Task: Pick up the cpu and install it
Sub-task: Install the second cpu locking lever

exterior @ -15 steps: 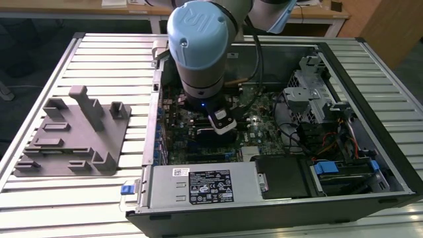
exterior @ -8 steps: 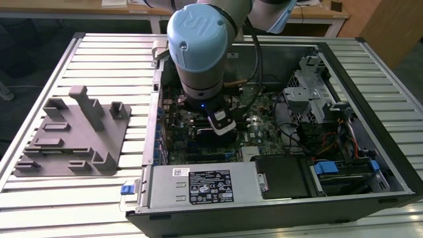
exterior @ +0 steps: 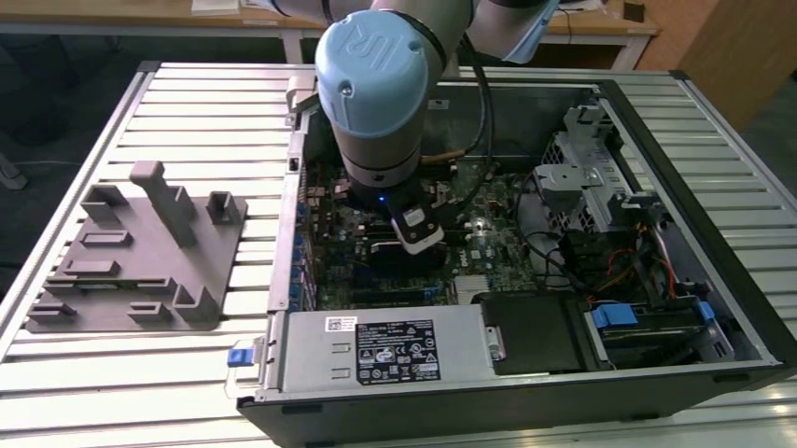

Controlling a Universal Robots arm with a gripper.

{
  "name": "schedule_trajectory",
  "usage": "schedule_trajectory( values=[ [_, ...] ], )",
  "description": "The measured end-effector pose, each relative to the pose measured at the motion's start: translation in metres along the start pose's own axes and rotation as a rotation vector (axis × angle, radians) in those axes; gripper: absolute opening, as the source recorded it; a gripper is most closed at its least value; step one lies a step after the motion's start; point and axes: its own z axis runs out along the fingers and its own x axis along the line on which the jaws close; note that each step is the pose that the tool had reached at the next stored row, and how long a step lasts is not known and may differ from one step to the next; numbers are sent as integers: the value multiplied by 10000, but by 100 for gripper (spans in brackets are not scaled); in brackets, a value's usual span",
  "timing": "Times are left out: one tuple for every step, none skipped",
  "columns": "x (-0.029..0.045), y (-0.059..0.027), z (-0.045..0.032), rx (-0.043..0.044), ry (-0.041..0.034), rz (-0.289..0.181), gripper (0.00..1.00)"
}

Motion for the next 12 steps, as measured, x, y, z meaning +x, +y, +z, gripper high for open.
schedule_trajectory(
  values=[
    [1,4,4,-6,0,0,11],
    [1,6,8,-11,1,0,11],
    [1,6,11,-13,2,-1,11],
    [1,6,13,-12,3,0,11],
    [2,5,17,-14,3,1,11],
    [2,3,22,-16,3,1,11],
    [2,2,26,-16,3,1,11],
    [3,0,32,-17,1,1,11],
    [3,-3,40,-19,-1,0,11],
    [3,-5,46,-18,-2,0,11],
    [4,-7,49,-14,1,1,11],
    [4,-8,50,-13,4,1,11]
  ],
)
